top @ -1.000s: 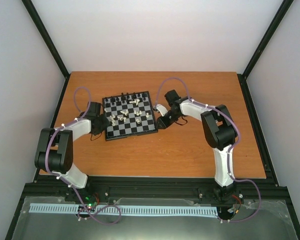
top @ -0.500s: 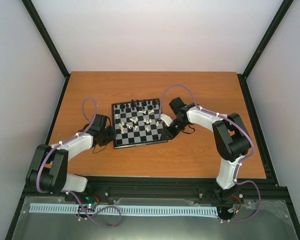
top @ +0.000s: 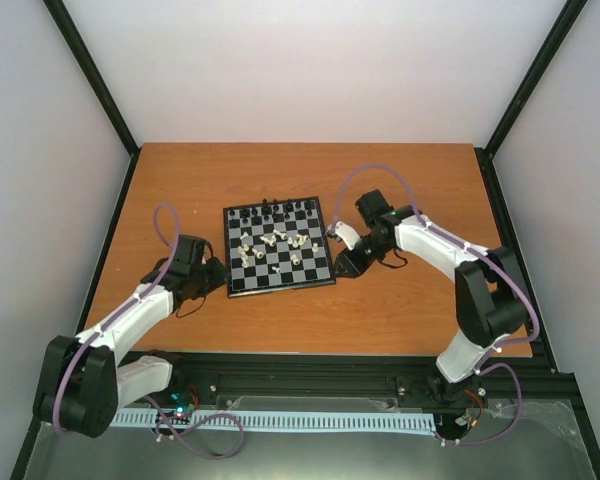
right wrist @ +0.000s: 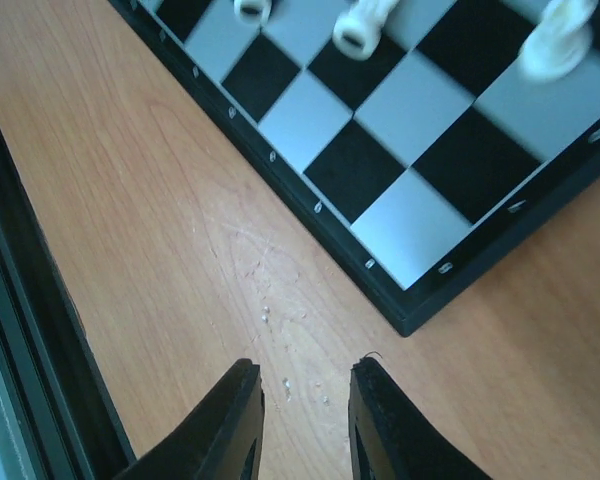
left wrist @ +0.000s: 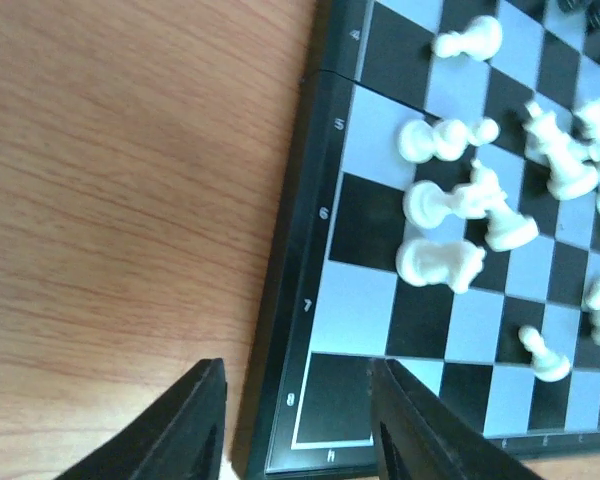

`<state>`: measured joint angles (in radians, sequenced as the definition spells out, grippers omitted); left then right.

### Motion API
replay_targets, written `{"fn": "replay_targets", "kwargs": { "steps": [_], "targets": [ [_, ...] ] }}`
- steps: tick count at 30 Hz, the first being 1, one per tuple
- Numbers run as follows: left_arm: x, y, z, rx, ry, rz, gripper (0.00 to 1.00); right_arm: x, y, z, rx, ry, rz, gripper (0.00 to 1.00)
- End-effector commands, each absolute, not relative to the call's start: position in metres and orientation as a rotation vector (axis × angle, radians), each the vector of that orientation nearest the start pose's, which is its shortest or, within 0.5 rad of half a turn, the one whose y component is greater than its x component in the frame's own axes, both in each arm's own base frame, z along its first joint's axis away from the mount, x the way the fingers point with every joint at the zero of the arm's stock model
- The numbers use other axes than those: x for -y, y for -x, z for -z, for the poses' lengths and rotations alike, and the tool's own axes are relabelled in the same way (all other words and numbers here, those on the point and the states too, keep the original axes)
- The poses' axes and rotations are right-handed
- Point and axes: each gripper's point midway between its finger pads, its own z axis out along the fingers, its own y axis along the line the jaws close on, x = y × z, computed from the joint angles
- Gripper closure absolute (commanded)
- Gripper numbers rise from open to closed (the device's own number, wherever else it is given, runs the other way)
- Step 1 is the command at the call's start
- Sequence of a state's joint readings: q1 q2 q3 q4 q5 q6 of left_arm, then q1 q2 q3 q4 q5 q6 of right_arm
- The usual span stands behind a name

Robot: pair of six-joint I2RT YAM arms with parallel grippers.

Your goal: Set up the chess pieces on the board

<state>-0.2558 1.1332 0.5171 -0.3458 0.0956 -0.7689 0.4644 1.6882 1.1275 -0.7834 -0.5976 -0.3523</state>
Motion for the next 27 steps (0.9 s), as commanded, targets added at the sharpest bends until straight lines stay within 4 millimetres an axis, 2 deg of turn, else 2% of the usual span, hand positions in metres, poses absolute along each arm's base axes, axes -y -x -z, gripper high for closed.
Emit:
{"fn": "replay_targets", "kwargs": {
  "steps": [1, 4, 8, 9, 11, 14, 17, 19, 22, 27],
  "targets": [
    [0.093, -0.267, -0.077, -2.520, 0.533, 0.534, 0.48, -0.235, -0.277, -0.131, -2.438, 1.151, -0.862, 0.74],
    [0.099, -0.272, -0.097, -2.489, 0.445, 0.573, 0.41, -0.228, -0.286, -0.155, -2.369, 1.107, -0.840, 0.67],
    [0.105, -0.287, -0.142, -2.405, 0.351, 0.598, 0.38, -0.223, -0.291, -0.187, -2.245, 1.086, -0.844, 0.56],
    [0.101, -0.290, -0.149, -2.392, 0.366, 0.573, 0.37, -0.222, -0.292, -0.192, -2.219, 1.087, -0.832, 0.51],
    [0.088, -0.293, -0.150, -2.408, 0.423, 0.468, 0.36, -0.219, -0.301, -0.193, -2.203, 1.062, -0.774, 0.43],
    [0.075, -0.302, -0.141, -2.431, 0.502, 0.355, 0.43, -0.216, -0.322, -0.174, -2.272, 1.002, -0.708, 0.42],
    [0.078, -0.313, -0.122, -2.458, 0.539, 0.354, 0.57, -0.223, -0.333, -0.153, -2.353, 0.962, -0.778, 0.45],
    [0.080, -0.320, -0.111, -2.466, 0.567, 0.365, 0.61, -0.226, -0.340, -0.135, -2.404, 0.928, -0.799, 0.48],
    [0.080, -0.323, -0.094, -2.487, 0.607, 0.362, 0.61, -0.230, -0.348, -0.107, -2.484, 0.891, -0.837, 0.51],
    [0.072, -0.319, -0.070, -2.509, 0.642, 0.335, 0.57, -0.236, -0.347, -0.066, -2.598, 0.874, -0.914, 0.54]
  ]
}}
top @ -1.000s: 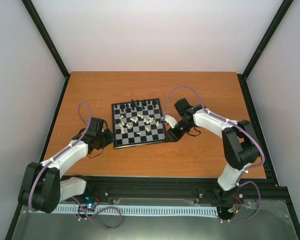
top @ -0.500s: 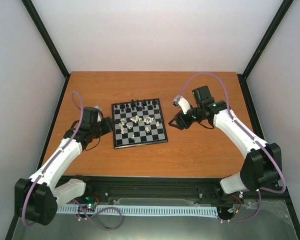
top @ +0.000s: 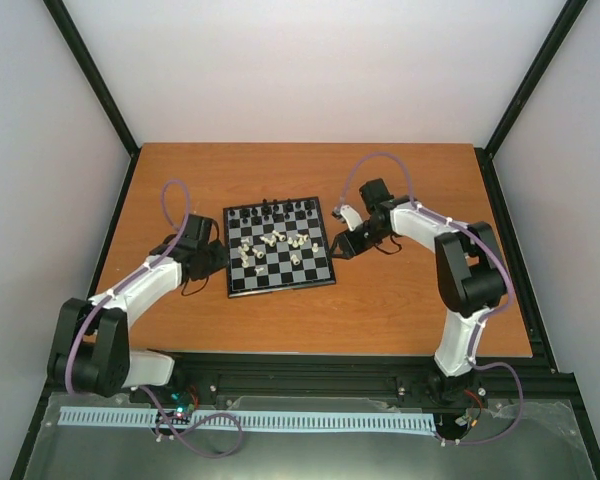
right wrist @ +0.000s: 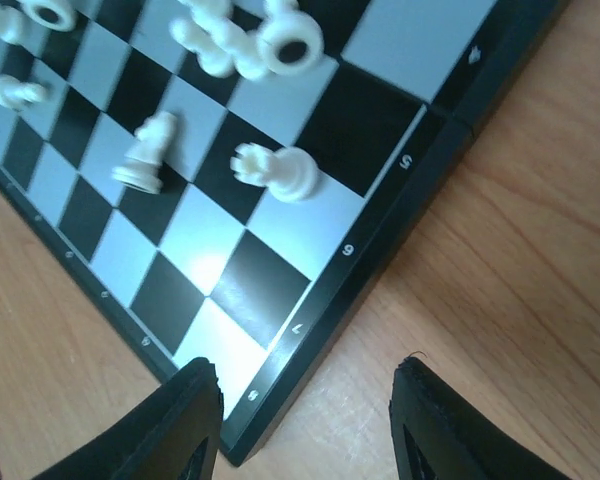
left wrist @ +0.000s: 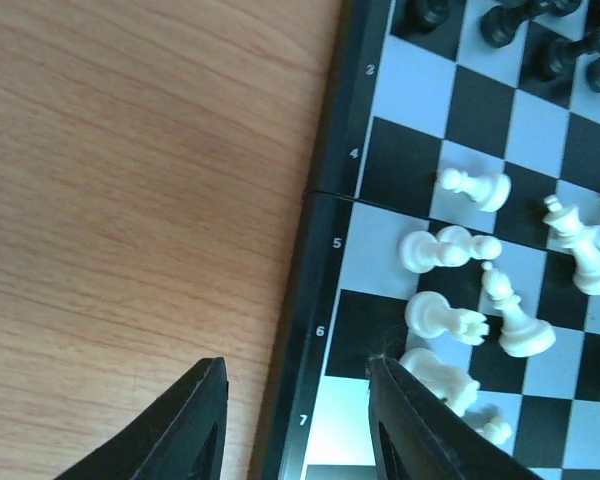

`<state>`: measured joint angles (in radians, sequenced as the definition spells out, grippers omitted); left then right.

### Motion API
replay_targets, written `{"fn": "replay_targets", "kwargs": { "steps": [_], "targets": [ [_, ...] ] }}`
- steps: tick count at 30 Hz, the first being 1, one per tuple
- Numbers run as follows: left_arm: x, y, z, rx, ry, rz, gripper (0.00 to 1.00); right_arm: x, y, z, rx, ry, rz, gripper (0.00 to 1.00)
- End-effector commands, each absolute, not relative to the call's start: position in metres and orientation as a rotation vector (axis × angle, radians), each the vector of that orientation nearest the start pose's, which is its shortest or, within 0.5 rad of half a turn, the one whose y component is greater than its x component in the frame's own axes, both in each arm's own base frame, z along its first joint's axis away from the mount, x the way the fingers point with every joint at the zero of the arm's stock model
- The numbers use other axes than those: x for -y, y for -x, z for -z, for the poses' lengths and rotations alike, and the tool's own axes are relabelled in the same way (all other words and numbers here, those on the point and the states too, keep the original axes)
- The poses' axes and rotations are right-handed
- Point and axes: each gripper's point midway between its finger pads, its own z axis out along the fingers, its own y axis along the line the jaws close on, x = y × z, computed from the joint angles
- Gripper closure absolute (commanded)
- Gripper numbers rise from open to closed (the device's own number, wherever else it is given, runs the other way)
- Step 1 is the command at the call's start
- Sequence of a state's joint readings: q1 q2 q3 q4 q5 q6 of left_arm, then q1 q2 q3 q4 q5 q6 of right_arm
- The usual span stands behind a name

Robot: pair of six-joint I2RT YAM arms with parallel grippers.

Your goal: Set up the chess pieces on the board

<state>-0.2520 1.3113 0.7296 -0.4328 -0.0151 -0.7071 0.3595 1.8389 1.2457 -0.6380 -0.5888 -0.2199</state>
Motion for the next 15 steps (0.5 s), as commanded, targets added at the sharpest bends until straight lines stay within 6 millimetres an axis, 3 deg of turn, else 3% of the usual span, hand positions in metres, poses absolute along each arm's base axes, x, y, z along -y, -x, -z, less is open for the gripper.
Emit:
{"fn": "replay_targets", "kwargs": {
  "steps": [1, 5, 15],
  "targets": [
    [0.075, -0.318, -0.064, -2.522, 0.638, 0.359, 0.58, -0.236, -0.347, -0.060, -2.609, 0.871, -0.919, 0.55],
    [0.085, -0.318, -0.047, -2.556, 0.628, 0.433, 0.63, -0.236, -0.347, -0.044, -2.647, 0.865, -0.925, 0.58],
    [0.084, -0.320, -0.044, -2.547, 0.614, 0.421, 0.67, -0.241, -0.342, -0.027, -2.690, 0.842, -0.989, 0.65]
  ]
}}
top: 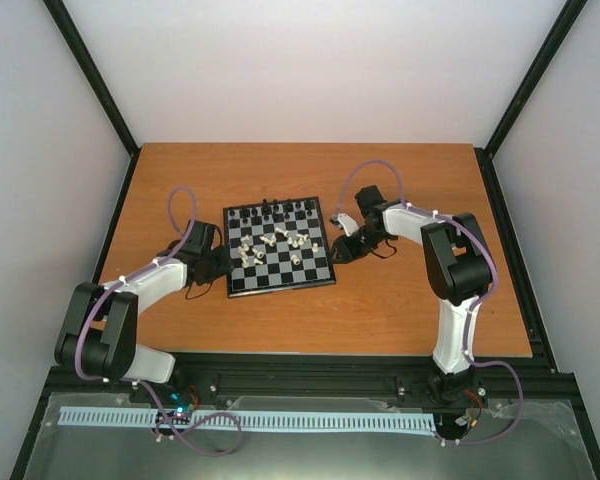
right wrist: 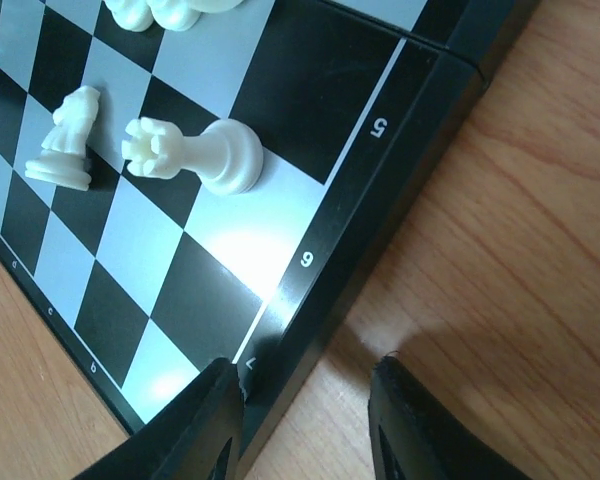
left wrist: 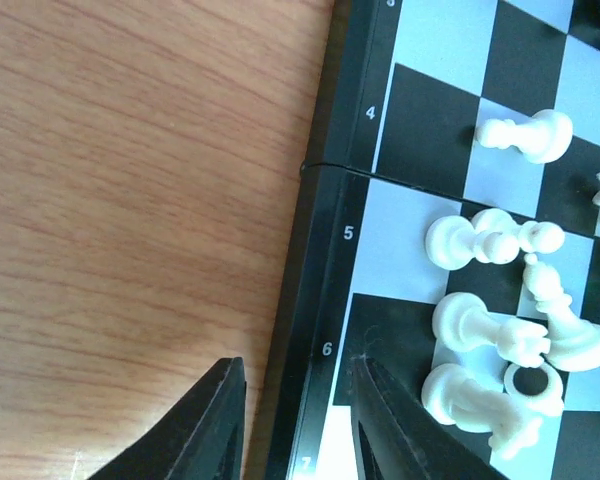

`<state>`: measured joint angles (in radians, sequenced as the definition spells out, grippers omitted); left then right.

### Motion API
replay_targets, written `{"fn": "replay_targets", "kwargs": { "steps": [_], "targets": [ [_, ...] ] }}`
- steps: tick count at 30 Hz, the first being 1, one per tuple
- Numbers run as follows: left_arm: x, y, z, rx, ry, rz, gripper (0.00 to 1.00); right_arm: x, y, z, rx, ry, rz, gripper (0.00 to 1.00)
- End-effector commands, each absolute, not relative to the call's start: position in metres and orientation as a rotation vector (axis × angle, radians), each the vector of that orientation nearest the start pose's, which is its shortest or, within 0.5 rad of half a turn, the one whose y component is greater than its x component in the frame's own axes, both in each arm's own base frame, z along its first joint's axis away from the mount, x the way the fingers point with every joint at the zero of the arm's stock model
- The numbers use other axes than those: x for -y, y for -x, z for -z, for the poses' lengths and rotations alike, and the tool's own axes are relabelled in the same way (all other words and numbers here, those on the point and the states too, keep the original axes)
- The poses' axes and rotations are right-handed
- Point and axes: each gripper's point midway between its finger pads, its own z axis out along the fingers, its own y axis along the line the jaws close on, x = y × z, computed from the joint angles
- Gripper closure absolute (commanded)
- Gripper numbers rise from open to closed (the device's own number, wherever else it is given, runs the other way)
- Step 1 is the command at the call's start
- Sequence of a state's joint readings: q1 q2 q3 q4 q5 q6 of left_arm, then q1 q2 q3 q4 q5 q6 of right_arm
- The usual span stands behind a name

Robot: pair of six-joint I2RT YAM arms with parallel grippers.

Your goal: Set up the chess pieces on the board

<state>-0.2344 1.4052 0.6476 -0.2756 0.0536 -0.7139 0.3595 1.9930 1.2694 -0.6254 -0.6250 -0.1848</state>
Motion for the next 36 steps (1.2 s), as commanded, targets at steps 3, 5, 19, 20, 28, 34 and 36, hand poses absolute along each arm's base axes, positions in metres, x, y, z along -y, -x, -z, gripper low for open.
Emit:
{"fn": "replay_targets", "kwargs": {
  "steps": [3, 5, 19, 20, 28, 34, 36],
  "targets": [
    [0.085, -0.318, -0.035, -2.565, 0.623, 0.426, 0.68, -0.241, -0.341, -0.024, -2.698, 0.845, -0.992, 0.67],
    [0.085, -0.317, -0.029, -2.572, 0.634, 0.430, 0.70, -0.242, -0.340, -0.023, -2.698, 0.850, -0.998, 0.68],
    [0.106, -0.306, -0.013, -2.646, 0.539, 0.548, 0.87, -0.239, -0.317, -0.018, -2.740, 0.902, -1.029, 0.80],
    [0.109, -0.305, -0.014, -2.650, 0.520, 0.548, 0.88, -0.238, -0.314, -0.018, -2.747, 0.906, -1.029, 0.80],
    [0.135, -0.292, -0.020, -2.690, 0.386, 0.598, 0.90, -0.232, -0.295, -0.031, -2.749, 0.938, -1.046, 0.84],
    [0.145, -0.281, -0.031, -2.691, 0.332, 0.627, 0.90, -0.224, -0.277, -0.039, -2.755, 0.969, -1.037, 0.84],
    [0.147, -0.275, -0.034, -2.688, 0.322, 0.636, 0.90, -0.221, -0.270, -0.040, -2.762, 0.980, -1.035, 0.84]
  ]
}}
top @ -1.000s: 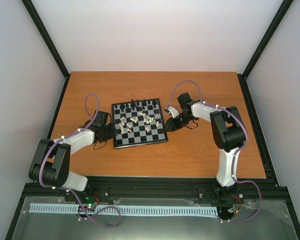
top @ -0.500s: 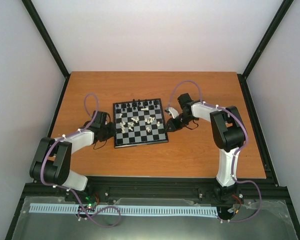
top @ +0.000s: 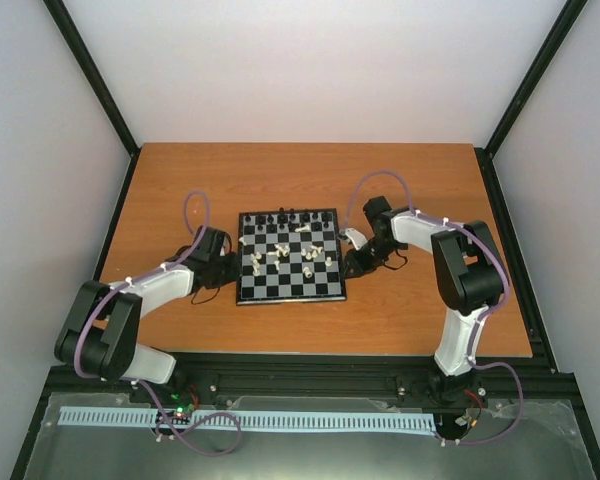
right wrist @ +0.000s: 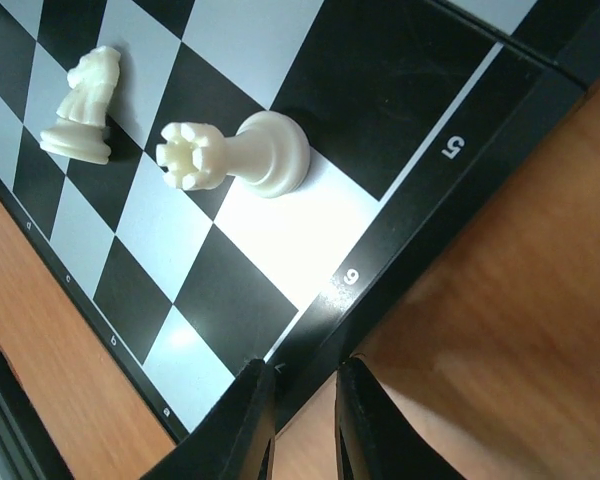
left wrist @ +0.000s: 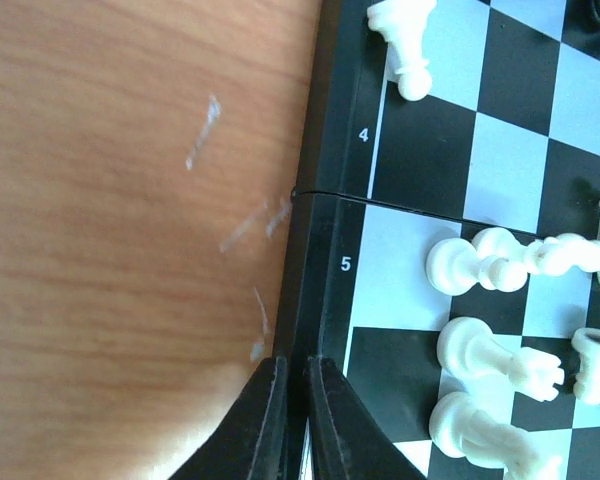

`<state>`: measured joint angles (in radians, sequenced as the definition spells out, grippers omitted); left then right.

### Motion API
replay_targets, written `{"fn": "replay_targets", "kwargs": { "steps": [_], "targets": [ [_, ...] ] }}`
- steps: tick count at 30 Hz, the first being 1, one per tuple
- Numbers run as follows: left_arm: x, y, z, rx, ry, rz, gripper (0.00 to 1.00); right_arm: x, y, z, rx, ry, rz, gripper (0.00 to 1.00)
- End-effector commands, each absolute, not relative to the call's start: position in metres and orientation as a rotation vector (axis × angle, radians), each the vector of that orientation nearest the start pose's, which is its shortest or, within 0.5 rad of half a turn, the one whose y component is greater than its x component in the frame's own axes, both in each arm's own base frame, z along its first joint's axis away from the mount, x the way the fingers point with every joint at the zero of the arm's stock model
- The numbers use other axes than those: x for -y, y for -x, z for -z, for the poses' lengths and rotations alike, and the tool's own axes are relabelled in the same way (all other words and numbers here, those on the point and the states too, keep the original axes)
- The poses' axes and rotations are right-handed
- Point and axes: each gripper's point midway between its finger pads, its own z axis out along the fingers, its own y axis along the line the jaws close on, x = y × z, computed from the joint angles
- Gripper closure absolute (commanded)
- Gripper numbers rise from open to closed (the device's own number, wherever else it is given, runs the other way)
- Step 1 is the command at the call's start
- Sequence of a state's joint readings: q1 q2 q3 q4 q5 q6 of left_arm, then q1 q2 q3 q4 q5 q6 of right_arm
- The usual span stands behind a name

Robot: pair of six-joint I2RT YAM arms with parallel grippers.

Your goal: Set up the chess pieces on the board

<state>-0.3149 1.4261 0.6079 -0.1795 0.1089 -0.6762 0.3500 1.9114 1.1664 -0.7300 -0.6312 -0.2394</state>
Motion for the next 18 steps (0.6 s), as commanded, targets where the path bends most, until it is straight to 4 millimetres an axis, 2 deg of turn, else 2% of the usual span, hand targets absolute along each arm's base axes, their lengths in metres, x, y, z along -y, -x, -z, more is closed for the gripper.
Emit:
{"fn": "replay_targets", "kwargs": {
  "steps": [1, 11, 15, 18],
  "targets": [
    [0.148, -0.273, -0.036, -2.686, 0.318, 0.640, 0.90, -0.220, -0.267, -0.041, -2.765, 0.984, -1.033, 0.84],
    [0.148, -0.250, -0.043, -2.672, 0.312, 0.671, 0.90, -0.209, -0.246, -0.050, -2.755, 1.015, -1.004, 0.84],
    [0.136, -0.248, -0.045, -2.671, 0.347, 0.593, 0.89, -0.205, -0.248, -0.051, -2.748, 1.004, -0.972, 0.83],
    [0.131, -0.250, -0.062, -2.639, 0.357, 0.563, 0.89, -0.200, -0.255, -0.063, -2.715, 0.973, -0.971, 0.83]
  ]
}}
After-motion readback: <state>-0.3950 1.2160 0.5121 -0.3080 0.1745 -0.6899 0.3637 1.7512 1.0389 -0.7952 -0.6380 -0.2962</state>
